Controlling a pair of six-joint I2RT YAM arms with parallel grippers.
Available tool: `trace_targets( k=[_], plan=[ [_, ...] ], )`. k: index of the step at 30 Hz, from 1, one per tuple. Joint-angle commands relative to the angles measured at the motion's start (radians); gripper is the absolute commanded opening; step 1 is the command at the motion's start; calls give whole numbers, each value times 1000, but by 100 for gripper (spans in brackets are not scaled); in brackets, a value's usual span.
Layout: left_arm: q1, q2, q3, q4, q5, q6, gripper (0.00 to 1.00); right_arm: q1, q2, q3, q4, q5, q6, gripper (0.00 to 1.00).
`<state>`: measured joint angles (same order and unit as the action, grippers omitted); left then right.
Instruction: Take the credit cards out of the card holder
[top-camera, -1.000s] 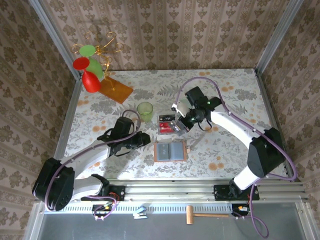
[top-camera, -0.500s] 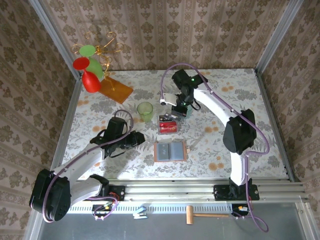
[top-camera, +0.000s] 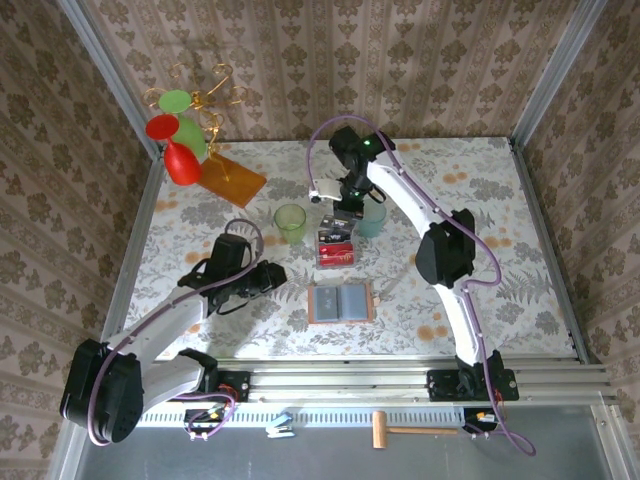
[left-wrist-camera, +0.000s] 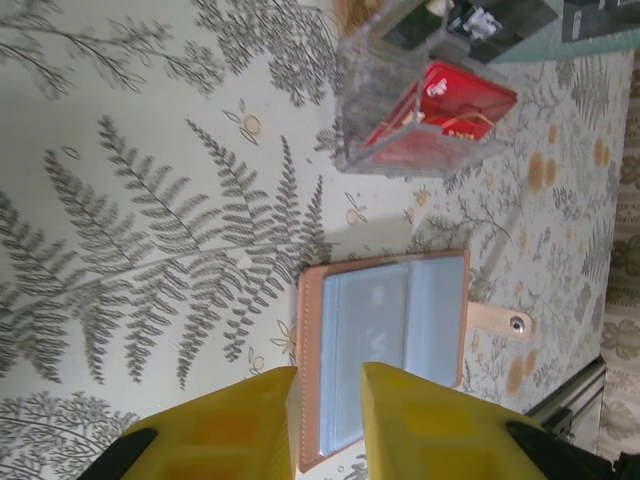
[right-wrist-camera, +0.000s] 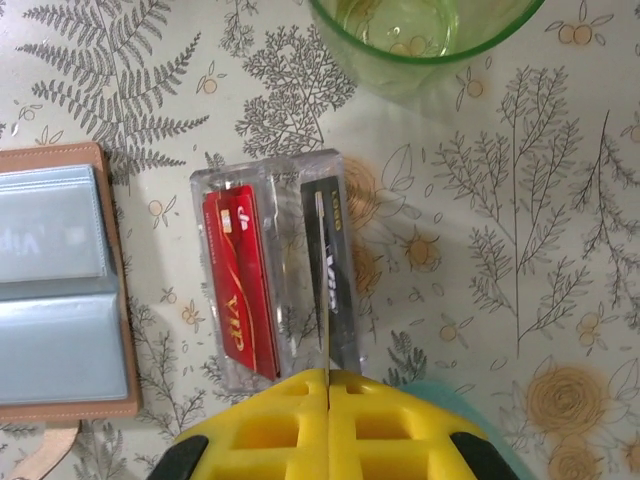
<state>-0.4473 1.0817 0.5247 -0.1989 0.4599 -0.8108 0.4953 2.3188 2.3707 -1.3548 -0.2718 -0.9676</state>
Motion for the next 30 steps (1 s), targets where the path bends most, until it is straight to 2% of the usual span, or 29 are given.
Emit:
trace_targets(
  k=[1, 27, 30],
  plan=[
    [17, -12, -12, -30, 3, 0, 23, 6, 61, 86, -105, -20, -37, 0],
    [39, -56, -56, -41, 0, -16, 23, 31, 192, 112, -182, -57, 4, 0],
    [39, -61, -58, -39, 0, -16, 23, 32, 186, 117, -171, -52, 24, 9]
  ],
)
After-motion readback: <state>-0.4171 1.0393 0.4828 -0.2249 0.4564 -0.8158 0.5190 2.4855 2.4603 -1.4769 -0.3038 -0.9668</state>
